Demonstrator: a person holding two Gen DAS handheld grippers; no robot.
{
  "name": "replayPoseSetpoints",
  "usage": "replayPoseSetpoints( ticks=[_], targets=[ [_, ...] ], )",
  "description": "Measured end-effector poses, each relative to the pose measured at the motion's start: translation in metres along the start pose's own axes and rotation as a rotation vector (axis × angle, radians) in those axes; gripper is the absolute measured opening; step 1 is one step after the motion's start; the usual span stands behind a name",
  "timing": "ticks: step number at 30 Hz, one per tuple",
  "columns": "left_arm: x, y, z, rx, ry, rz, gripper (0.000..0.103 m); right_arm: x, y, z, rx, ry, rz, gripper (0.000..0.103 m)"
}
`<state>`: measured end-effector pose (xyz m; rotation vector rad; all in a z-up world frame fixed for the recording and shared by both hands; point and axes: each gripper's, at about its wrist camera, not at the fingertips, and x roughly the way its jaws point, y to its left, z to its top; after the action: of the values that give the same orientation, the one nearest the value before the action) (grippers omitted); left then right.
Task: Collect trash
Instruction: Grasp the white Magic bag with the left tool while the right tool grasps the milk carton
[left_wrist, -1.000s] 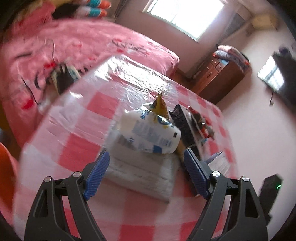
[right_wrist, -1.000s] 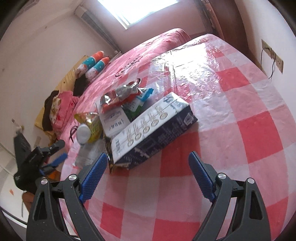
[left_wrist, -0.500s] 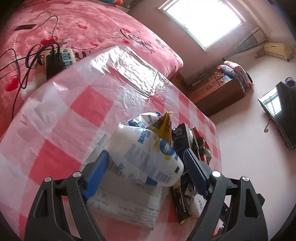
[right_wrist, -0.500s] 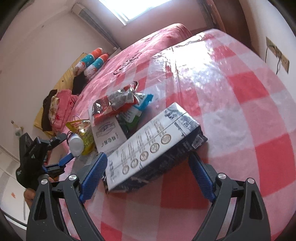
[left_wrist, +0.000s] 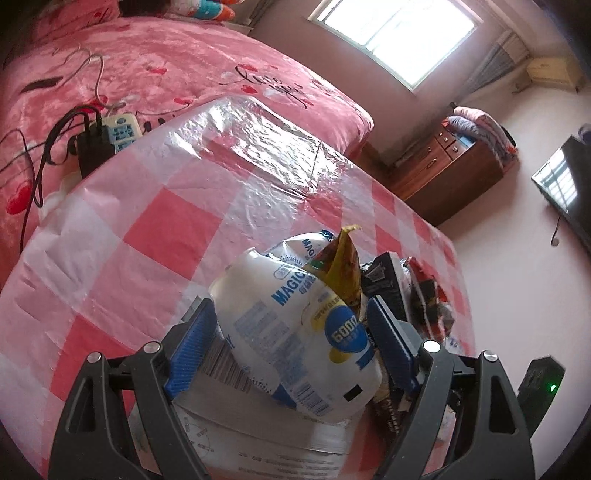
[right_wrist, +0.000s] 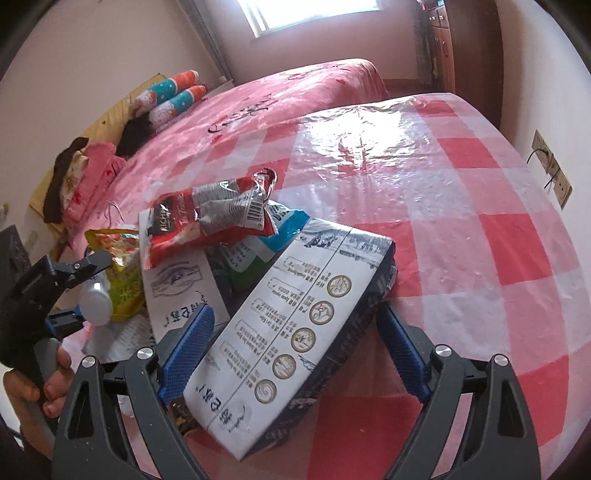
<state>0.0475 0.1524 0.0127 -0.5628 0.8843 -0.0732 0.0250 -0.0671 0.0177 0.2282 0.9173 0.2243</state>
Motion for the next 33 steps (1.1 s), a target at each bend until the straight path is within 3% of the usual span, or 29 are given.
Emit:
replayPoseSetpoints(
  ticks=[7, 15, 20, 33],
  targets=[
    [0.0, -0.011, -0.011, 0.104, -0.038, 0.067, 0.083, 0.006, 0.012, -0.005, -0.083, -0.009, -0.055, 0.088],
    [-0.008, -0.014, -0.02, 0.127, -0.065, 0.075, 0.081, -0.008, 0.012, -0.015, -0.114, -0.025, -0.046, 0.074],
    [-0.018, -0.013, -0.026, 0.13, -0.08, 0.065, 0.081, -0.016, 0.015, -0.022, -0.138, -0.026, -0.048, 0.068],
    [-0.051, -0.01, -0.045, 0.17, -0.109, 0.031, 0.081, -0.042, 0.007, -0.049, -0.084, -0.035, -0.004, 0.067]
  ],
)
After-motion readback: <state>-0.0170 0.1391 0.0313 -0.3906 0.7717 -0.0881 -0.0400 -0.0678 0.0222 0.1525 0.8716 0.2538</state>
